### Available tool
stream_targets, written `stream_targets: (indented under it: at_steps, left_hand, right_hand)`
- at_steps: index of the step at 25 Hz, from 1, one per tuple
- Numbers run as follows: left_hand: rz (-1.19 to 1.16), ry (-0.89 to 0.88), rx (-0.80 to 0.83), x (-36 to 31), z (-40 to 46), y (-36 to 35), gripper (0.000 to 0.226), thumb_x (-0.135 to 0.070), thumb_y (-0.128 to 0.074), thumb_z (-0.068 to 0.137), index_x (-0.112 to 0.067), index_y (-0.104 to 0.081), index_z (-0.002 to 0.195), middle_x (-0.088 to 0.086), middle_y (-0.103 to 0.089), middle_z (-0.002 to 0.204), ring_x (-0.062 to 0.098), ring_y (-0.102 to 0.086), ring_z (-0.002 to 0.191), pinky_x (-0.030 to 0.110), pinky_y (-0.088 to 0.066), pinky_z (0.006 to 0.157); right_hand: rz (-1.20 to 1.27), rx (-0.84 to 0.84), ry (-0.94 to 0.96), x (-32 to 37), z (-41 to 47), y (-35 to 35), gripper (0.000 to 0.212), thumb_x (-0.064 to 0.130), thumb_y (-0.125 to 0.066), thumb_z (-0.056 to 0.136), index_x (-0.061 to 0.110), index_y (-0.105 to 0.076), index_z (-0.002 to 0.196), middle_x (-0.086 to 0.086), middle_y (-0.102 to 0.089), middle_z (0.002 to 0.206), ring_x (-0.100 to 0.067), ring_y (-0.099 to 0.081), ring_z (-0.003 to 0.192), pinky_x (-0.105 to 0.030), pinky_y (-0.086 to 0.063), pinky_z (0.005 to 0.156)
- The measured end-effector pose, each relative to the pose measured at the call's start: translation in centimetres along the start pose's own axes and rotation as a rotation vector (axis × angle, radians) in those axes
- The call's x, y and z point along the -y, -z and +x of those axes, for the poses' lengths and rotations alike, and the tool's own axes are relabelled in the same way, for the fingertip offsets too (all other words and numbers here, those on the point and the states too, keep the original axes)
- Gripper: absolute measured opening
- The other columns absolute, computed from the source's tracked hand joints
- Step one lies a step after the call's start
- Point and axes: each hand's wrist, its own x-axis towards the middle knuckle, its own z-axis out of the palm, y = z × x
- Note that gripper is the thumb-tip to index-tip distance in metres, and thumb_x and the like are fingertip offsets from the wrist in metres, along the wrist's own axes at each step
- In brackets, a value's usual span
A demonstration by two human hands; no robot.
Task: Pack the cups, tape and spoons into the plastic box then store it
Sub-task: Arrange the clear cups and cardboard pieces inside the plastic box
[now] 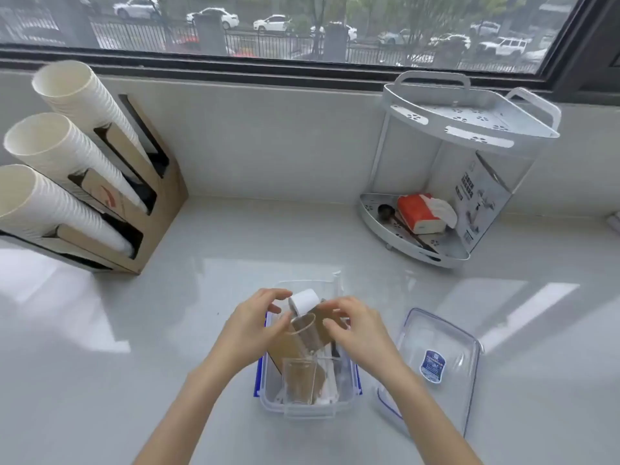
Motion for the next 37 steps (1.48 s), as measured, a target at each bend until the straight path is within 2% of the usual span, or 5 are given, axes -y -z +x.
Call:
stream_targets:
  at_steps: [6,16,23,29,37]
  left_hand:
    - [-0.034,0.043,0.032,2.5,-2.4,-2.2,0.018,-0.018,-0.056,0.082,-0.023,-0.059,0.099,-0.005,-0.06,0.094,-0.001,-0.056,0.076,0.006,-0.04,0.066]
    - [-0.02,0.042,-0.01,3.0,-4.3,-3.6,0.039,-0.031,-0.063,0.077,-0.032,-0.047,0.113,-0.023,-0.049,0.099,-0.004,-0.057,0.084,0.007,-0.041,0.065]
    - [0.146,0.004,0.098,2.8,-4.9,-4.0,0.016,-0.036,-0.059,0.079,-0.025,-0.055,0.091,-0.013,-0.054,0.102,0.008,-0.051,0.096,0.025,-0.043,0.084]
    - [-0.021,0.001,0.076,2.2,-4.9,-3.8,0.028,-0.022,-0.062,0.079,-0.038,-0.042,0.069,-0.014,-0.055,0.101,-0.002,-0.041,0.115,0.009,-0.034,0.079]
    - [-0.224,0.068,-0.032,1.5,-5.0,-3.7,0.042,-0.017,-0.072,0.07,-0.034,-0.036,0.085,-0.015,-0.054,0.101,-0.004,-0.052,0.097,0.0,-0.038,0.075]
  right_hand:
    - [-0.057,0.06,0.036,-0.8,-0.1,-2.3,0.032,0.011,-0.051,0.082,0.024,-0.063,0.108,0.01,-0.051,0.118,-0.005,-0.048,0.097,-0.018,-0.038,0.087]
    - [-0.042,0.034,-0.008,-1.0,-0.1,-3.2,0.012,0.012,-0.056,0.081,0.021,-0.054,0.089,0.011,-0.046,0.1,-0.015,-0.056,0.092,-0.032,-0.049,0.083]
    - [0.05,-0.039,-0.068,-2.0,-0.4,-2.5,0.011,0.015,-0.057,0.082,0.023,-0.05,0.078,0.007,-0.048,0.094,-0.001,-0.055,0.08,-0.008,-0.039,0.066]
    - [0.236,-0.084,-0.088,-1.3,-1.3,-1.1,0.022,0.016,-0.059,0.082,0.031,-0.05,0.07,0.011,-0.052,0.096,0.005,-0.055,0.087,-0.006,-0.044,0.07]
    - [0.321,0.012,0.06,0.6,-2.7,-0.2,0.023,0.013,-0.063,0.08,0.032,-0.053,0.07,0.021,-0.053,0.106,0.013,-0.058,0.079,-0.002,-0.045,0.071]
